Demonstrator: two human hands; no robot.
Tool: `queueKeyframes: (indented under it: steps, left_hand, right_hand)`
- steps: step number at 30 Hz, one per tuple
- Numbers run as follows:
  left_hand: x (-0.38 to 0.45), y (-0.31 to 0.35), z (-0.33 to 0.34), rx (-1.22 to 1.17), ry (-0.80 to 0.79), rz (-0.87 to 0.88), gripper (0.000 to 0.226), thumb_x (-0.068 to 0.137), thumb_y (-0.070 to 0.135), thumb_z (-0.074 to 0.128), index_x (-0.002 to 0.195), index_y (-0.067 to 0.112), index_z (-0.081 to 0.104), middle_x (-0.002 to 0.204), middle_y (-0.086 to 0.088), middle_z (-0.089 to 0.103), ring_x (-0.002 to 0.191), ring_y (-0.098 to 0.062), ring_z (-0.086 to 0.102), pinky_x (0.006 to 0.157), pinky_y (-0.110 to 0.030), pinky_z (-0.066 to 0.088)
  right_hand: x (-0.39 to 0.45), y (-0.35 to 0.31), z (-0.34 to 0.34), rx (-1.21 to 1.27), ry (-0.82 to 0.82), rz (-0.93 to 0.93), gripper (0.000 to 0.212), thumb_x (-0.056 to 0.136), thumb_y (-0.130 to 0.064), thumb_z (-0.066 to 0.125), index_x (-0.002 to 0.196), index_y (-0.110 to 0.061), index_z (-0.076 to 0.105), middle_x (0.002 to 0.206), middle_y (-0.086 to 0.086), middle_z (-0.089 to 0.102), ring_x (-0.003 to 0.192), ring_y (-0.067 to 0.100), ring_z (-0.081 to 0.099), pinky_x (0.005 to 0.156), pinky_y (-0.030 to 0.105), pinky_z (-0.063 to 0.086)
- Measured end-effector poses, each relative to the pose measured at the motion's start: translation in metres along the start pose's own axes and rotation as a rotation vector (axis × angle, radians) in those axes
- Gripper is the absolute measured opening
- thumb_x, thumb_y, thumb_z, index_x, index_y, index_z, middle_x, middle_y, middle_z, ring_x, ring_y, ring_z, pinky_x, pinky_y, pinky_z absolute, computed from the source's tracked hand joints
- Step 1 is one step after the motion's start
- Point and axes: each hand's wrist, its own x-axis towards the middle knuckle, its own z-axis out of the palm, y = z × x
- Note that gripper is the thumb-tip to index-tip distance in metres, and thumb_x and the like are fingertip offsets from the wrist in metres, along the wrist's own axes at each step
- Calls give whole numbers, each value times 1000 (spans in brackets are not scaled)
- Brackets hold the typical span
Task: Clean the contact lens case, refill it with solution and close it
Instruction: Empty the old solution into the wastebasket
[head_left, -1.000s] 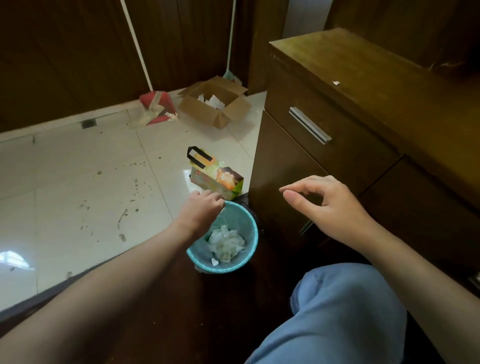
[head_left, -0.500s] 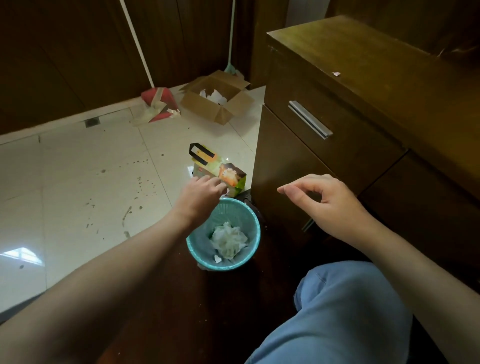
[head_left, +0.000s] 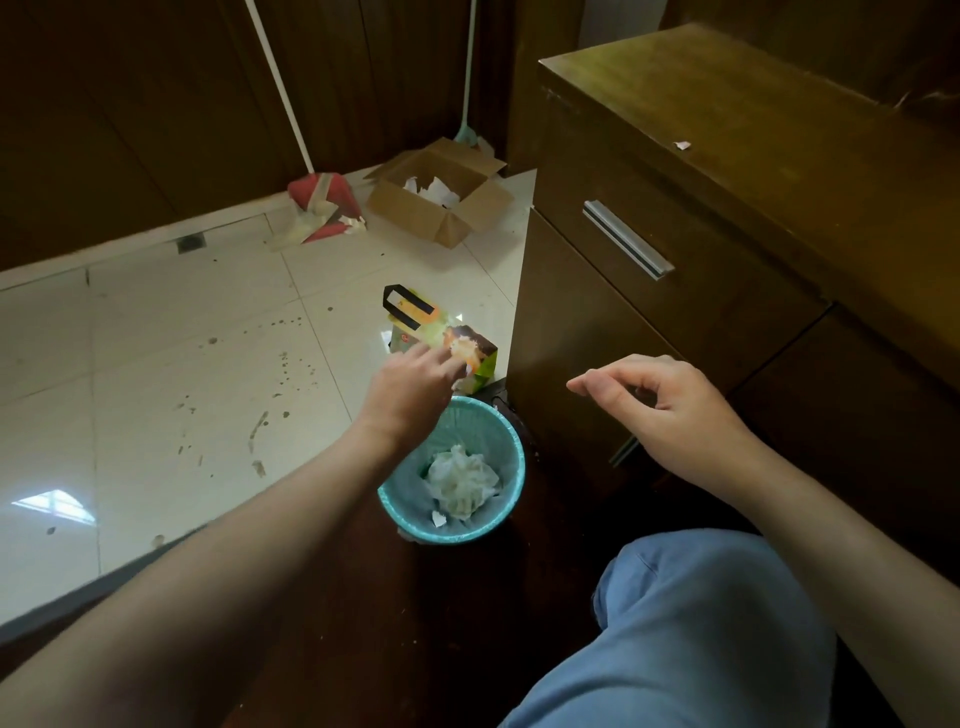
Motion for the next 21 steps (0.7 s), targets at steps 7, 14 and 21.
queueKeyframes:
  steps: [7, 14, 21]
  left_hand:
    - [-11, 2, 10, 87, -127, 20, 25, 97, 5, 70, 119, 17, 70, 113, 0, 71, 99, -20, 65, 75, -32, 56]
    - [-7, -7, 14, 80, -133, -63, 20, 96, 14, 74, 116, 19, 74, 109, 2, 75, 95, -20, 69, 65, -32, 59]
    - [-11, -4, 17, 201, -168, -42, 18, 95, 11, 73, 110, 21, 72, 104, 4, 74, 92, -20, 66, 57, -30, 45]
  right_hand:
    - [1, 1, 2, 0, 3, -16, 50, 96, -64, 49, 117, -31, 81, 111, -21, 76, 113, -13, 60, 90, 21, 48]
    - [-2, 6, -4, 13, 19, 9, 51, 95, -65, 51, 117, -31, 81, 110, -16, 78, 113, 4, 68, 99, 42, 59]
    - [-3, 5, -6, 23, 28, 7, 50, 96, -65, 51, 117, -31, 81, 109, -15, 78, 110, 6, 70, 97, 47, 61]
